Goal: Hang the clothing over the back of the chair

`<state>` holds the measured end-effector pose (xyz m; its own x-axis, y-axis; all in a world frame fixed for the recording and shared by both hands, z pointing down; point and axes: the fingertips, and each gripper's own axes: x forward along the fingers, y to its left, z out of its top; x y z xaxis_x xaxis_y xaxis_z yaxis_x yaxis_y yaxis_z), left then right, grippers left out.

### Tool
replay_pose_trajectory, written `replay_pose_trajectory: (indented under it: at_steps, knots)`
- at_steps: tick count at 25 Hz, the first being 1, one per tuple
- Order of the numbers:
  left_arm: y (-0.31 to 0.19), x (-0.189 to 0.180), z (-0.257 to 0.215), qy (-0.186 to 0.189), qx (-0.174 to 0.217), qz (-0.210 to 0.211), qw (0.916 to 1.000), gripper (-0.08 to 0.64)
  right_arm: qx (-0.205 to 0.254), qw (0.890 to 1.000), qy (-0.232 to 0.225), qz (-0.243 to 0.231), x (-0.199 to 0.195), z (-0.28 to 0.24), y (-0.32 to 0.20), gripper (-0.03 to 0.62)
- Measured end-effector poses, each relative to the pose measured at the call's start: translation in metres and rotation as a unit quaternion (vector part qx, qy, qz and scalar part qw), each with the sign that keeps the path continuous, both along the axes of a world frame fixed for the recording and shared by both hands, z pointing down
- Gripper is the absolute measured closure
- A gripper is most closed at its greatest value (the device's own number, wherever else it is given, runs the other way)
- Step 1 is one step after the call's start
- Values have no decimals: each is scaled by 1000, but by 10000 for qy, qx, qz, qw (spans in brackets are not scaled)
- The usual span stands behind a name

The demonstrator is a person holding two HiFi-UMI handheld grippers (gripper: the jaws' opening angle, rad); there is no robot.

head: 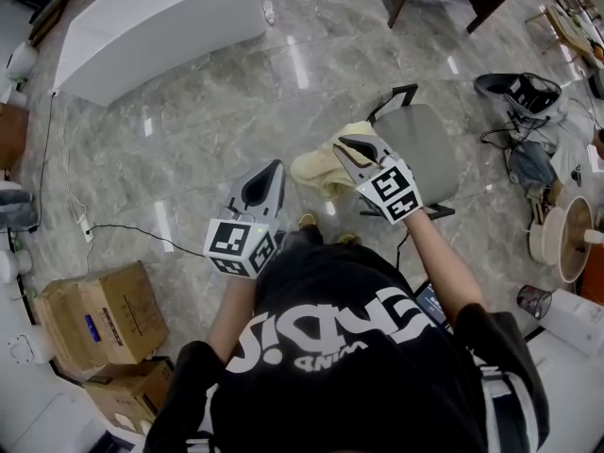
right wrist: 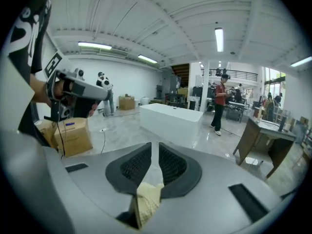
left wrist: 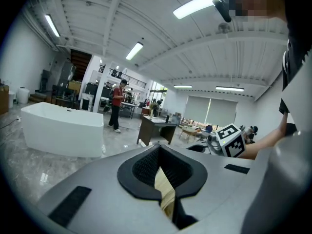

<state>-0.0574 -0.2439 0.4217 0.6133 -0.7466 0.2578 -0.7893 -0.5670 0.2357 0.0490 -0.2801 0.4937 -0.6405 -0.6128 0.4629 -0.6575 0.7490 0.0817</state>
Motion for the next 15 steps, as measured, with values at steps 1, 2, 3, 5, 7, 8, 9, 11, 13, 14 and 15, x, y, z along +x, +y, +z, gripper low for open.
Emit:
replay_pose_trajectory:
  at_steps: [1,2,3,5,7,8,9,11,13,14,15]
  knots:
    - [0,3,-1,5,13,40,10000,545,-16,9997,-181,166,6,-6,-1,551]
    - [-1,6,-2,10,25,84,10000,545,-44,9987,-389,322,12,-13,-3,565]
    - [-2,9,-3,15,35,130,9999,545,-65,9969,-619,479,19,-20,-4,574]
    - [-4,17,-4,32,50,232,9997,545,-27,9917,-1011,792,35,-35,-7,578]
    - [-5,25,-6,52,66,342,9994,545,129,9872,-1197,1041,49,-51,-5,578]
    - [-5,29,-7,58,76,400,9992,545,233,9854,-1247,1138,55,-59,-2,578]
    - [-4,33,-8,64,88,461,9989,545,344,9834,-1292,1226,60,-67,3,578]
    - [-2,41,-11,79,114,591,9982,545,563,9789,-1376,1402,70,-82,14,578]
    - [0,50,-15,110,151,721,9972,545,757,9738,-1445,1585,80,-96,26,578]
    - [0,54,-17,132,170,782,9967,545,845,9714,-1457,1674,85,-101,32,578]
    - [0,59,-20,152,190,840,9962,545,925,9693,-1455,1753,90,-105,37,578]
